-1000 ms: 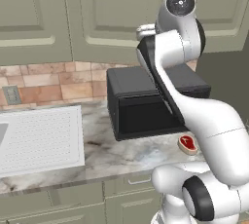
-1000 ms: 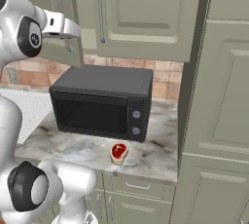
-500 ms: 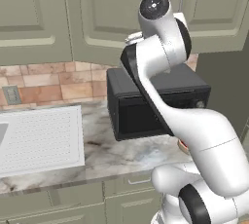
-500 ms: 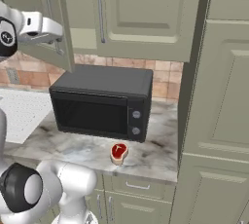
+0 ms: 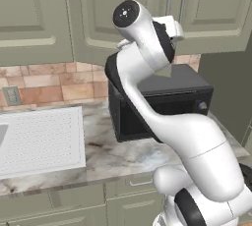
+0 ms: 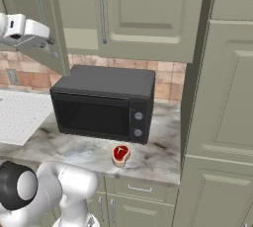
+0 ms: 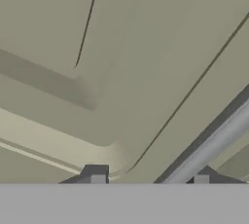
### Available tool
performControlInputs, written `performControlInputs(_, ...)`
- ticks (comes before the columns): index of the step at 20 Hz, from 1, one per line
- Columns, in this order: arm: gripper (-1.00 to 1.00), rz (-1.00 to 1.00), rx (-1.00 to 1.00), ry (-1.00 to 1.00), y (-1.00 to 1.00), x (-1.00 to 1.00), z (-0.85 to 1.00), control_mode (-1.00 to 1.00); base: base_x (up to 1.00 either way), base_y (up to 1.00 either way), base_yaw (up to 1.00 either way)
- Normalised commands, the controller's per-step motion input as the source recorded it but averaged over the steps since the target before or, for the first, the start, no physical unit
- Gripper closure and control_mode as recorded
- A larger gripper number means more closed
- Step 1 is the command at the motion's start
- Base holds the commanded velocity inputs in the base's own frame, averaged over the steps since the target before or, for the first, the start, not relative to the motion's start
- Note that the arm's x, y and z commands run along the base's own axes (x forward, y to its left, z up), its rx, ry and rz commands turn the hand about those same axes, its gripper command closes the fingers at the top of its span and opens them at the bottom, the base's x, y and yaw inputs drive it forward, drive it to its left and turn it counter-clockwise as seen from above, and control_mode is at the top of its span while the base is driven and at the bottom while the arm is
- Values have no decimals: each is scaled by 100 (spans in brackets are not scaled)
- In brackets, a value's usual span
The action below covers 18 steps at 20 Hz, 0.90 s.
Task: Retrieve the tupperware from the cabinet, then place the raw meat into the tupperware to avoid contamination.
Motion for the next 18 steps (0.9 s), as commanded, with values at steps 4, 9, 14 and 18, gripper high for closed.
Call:
performControlInputs(4, -100, -2, 0, 0, 0, -26, 0, -100, 0, 0, 0)
performControlInputs(9, -100, -6, 0, -2, 0, -40, 0, -100, 0, 0, 0)
performControlInputs(14, -100, -11, 4, -5, -19, -57, 1, -100, 0, 0, 0)
performControlInputs(18, -100, -7, 25, -3, -45, -42, 6, -100, 0, 0, 0)
